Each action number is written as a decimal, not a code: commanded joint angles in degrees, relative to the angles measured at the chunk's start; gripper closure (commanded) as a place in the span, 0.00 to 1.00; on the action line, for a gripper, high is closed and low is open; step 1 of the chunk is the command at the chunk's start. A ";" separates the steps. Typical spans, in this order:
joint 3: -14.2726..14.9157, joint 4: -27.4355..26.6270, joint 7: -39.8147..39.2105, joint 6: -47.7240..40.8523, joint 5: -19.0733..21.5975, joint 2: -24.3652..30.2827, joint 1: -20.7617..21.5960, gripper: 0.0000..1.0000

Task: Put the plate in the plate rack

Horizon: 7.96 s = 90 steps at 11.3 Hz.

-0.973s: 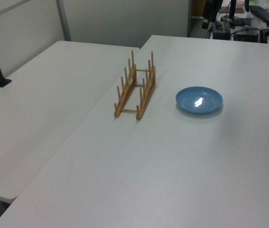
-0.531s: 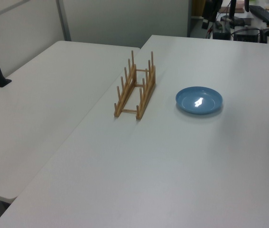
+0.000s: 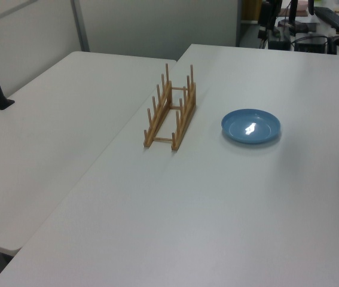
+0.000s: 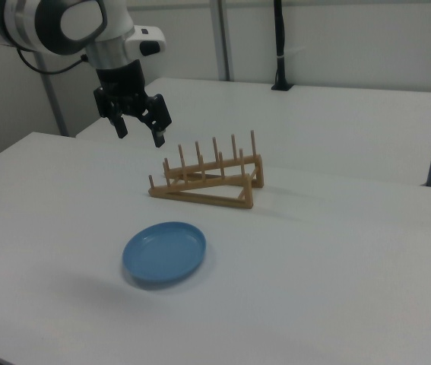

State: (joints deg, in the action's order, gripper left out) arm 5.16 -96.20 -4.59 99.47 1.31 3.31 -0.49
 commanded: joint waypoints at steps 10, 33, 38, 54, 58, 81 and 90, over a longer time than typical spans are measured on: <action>0.46 -12.66 -14.41 16.93 -3.71 -13.23 -6.45 0.00; -3.58 -7.35 0.99 22.27 3.43 -17.11 -8.47 1.00; -3.32 3.89 -1.90 22.17 1.95 -16.50 -8.91 1.00; -3.32 7.87 72.03 31.58 -69.29 -20.71 2.07 1.00; -2.97 9.36 79.73 31.84 -78.21 -22.12 1.90 1.00; -3.67 16.21 86.85 32.63 -101.50 -35.03 4.80 1.00; -4.19 17.10 87.03 32.54 -99.85 -35.39 4.62 0.26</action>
State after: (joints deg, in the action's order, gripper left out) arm 1.17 -80.96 81.47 132.37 -99.00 -32.23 3.91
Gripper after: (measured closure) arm 0.498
